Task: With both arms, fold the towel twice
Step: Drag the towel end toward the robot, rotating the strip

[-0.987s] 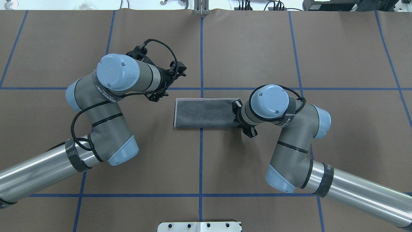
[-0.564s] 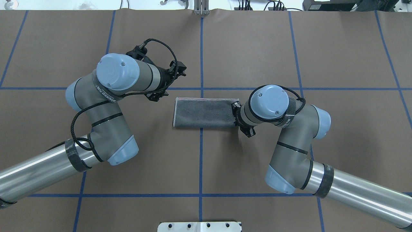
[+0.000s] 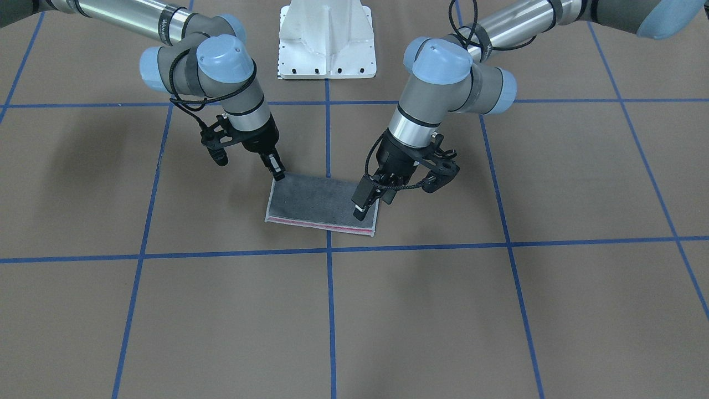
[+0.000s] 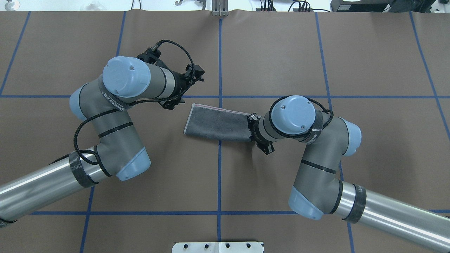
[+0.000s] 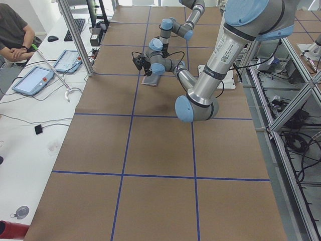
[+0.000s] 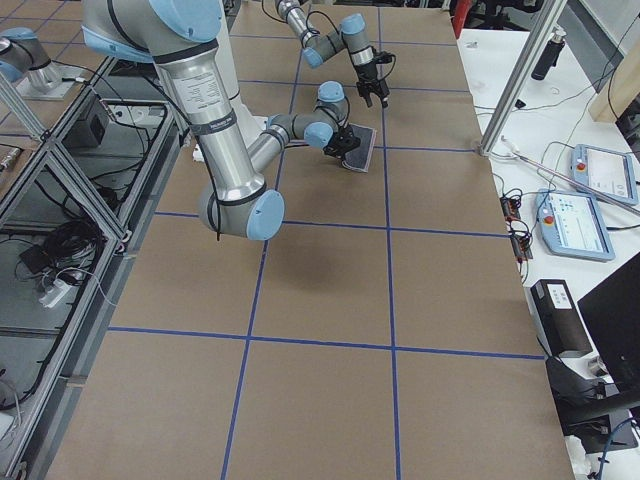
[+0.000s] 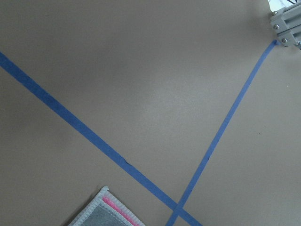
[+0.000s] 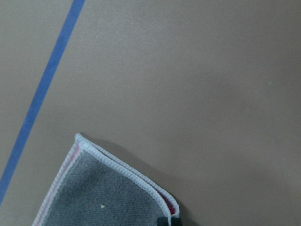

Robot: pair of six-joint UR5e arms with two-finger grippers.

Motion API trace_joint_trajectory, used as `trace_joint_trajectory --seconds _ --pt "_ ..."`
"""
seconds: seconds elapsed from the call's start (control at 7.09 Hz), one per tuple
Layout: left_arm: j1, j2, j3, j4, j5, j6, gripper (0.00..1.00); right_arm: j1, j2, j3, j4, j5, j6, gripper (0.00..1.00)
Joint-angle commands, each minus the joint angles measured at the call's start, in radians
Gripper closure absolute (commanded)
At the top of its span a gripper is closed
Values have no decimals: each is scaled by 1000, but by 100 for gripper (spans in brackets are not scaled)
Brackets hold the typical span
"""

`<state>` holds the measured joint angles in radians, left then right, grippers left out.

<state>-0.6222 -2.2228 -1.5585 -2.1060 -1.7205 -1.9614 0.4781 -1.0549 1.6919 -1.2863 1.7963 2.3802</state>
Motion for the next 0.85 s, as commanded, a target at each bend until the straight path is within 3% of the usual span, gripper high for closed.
trace_joint_trajectory --seconds 0.0,0.7 --pt "2 0 -47 59 -11 -1 0 -58 0 55 -7 3 88 100" --pt "4 0 -48 60 -11 -2 0 -162 9 101 -10 -9 146 95"
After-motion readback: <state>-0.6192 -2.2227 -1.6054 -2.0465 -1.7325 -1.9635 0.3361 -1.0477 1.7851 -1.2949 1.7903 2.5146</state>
